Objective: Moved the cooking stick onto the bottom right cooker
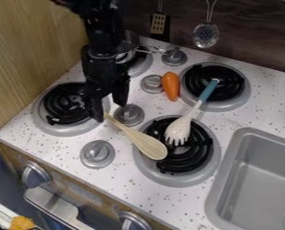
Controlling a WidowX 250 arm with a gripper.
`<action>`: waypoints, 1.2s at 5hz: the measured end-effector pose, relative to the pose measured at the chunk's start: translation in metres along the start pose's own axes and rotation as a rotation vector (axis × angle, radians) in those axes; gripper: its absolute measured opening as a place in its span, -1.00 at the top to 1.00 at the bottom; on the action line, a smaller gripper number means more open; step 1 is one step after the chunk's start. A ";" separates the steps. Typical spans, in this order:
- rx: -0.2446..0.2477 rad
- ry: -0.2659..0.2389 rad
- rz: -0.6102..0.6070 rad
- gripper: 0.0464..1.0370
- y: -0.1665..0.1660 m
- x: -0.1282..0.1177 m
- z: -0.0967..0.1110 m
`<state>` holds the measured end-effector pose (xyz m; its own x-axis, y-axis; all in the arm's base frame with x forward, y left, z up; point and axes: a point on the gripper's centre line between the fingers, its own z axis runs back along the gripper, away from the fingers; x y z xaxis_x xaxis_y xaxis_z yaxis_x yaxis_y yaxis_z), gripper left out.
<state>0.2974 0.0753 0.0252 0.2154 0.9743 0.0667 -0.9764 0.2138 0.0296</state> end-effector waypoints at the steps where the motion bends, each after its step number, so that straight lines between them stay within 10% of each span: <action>1: -0.037 -0.075 -0.054 -0.93 -0.005 0.003 0.018; 4: -0.190 -0.378 -0.589 -0.93 -0.017 -0.011 0.037; 6: -0.286 -0.304 -1.044 -0.93 -0.035 -0.030 0.044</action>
<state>0.3260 0.0352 0.0662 0.8861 0.2590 0.3843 -0.2747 0.9614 -0.0143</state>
